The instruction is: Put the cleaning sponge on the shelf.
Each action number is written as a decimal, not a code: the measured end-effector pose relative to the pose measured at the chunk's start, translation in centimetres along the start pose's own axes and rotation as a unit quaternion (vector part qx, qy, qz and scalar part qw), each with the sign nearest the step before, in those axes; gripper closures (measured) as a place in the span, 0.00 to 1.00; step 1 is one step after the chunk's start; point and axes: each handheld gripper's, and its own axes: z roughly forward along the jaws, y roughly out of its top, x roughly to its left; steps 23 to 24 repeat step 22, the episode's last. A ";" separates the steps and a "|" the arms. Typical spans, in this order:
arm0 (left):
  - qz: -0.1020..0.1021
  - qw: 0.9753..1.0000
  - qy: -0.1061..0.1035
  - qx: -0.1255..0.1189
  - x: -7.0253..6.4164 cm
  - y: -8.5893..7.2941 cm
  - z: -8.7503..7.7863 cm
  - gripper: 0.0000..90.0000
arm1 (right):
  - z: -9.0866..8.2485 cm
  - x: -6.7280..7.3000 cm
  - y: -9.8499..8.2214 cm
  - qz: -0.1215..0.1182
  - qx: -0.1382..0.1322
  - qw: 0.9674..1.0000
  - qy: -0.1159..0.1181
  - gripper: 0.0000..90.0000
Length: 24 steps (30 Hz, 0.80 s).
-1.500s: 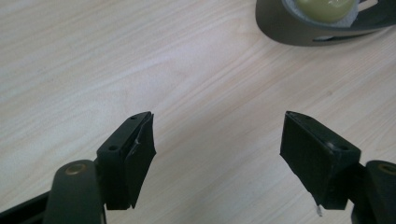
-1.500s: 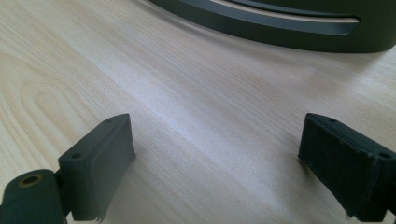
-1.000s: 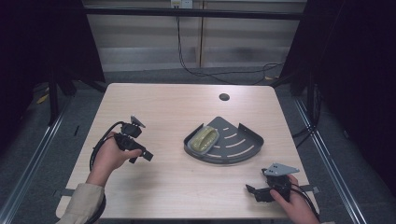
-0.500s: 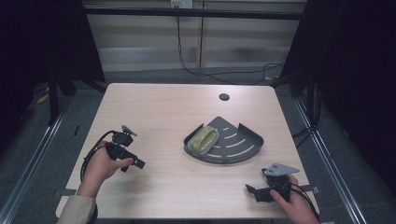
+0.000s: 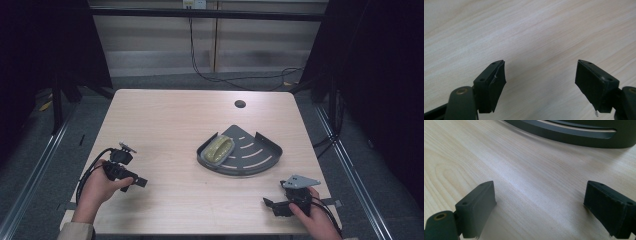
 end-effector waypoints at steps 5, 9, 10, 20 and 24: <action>-0.003 1.000 0.001 -0.003 0.4 -1.1 0.2 0.26 | 0.0 0.0 0.0 0.000 0.000 1.000 0.000 0.11; -0.003 1.000 0.006 -0.007 0.7 -2.0 0.5 0.26 | 0.0 0.0 0.0 0.000 0.000 1.000 0.000 0.11; -0.005 1.000 0.007 -0.006 0.7 -2.2 0.6 0.26 | 0.0 0.0 0.0 0.000 0.000 1.000 0.000 0.11; -0.002 1.000 0.017 -0.007 1.1 -2.9 0.9 0.26 | 0.0 0.0 0.0 -0.001 0.000 1.000 0.001 0.11; -0.004 1.000 0.017 -0.008 1.1 -3.0 0.9 0.26 | 0.0 0.0 0.0 -0.001 0.000 1.000 0.000 0.11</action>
